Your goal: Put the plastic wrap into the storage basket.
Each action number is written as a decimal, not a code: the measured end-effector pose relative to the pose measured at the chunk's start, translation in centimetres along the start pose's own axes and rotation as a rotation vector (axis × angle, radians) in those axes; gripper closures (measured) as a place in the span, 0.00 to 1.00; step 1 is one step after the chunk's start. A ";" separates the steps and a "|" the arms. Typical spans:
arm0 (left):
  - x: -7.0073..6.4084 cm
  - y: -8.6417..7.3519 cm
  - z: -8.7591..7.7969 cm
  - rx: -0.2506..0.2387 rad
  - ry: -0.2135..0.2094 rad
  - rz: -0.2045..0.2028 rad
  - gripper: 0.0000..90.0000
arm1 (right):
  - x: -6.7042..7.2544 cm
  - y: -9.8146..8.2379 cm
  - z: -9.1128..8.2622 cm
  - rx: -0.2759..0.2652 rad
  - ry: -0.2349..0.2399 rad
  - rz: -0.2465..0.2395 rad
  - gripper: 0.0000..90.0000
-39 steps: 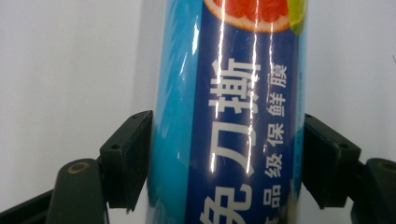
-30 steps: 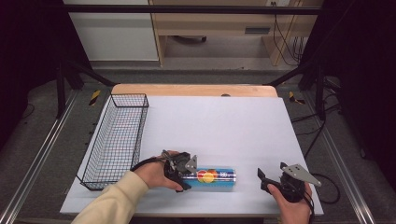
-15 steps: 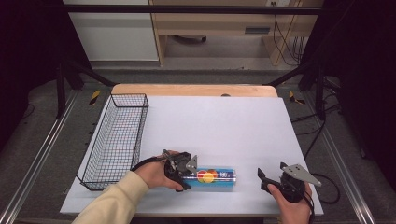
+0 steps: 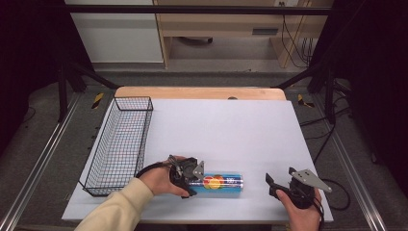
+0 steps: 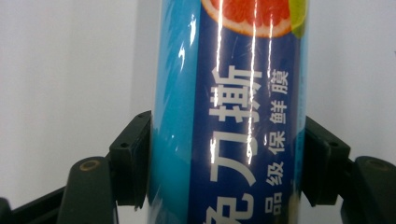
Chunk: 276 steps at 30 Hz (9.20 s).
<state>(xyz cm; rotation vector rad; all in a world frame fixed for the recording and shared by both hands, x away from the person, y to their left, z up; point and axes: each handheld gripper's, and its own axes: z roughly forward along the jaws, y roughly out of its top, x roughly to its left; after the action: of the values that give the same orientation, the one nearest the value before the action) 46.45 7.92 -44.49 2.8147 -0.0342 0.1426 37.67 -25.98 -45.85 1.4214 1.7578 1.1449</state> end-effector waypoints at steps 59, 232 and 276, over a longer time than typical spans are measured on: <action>-0.3 1.3 -5.2 -0.207 0.057 -0.095 0.36 | 0.0 0.0 -0.2 -0.004 -0.035 -0.008 0.15; 1.9 -15.6 -16.6 0.282 0.610 -0.933 0.36 | 2.4 1.4 -0.4 -0.004 -0.082 -0.168 0.16; 2.8 -12.5 -14.9 0.476 0.622 -0.851 0.36 | 2.0 1.4 -0.5 -0.006 -0.082 -0.145 0.16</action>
<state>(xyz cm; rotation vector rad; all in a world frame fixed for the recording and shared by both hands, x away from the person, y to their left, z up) 48.32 24.47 -34.13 2.7895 1.4569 0.8833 37.33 -24.11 -44.27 1.2960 1.7672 1.0011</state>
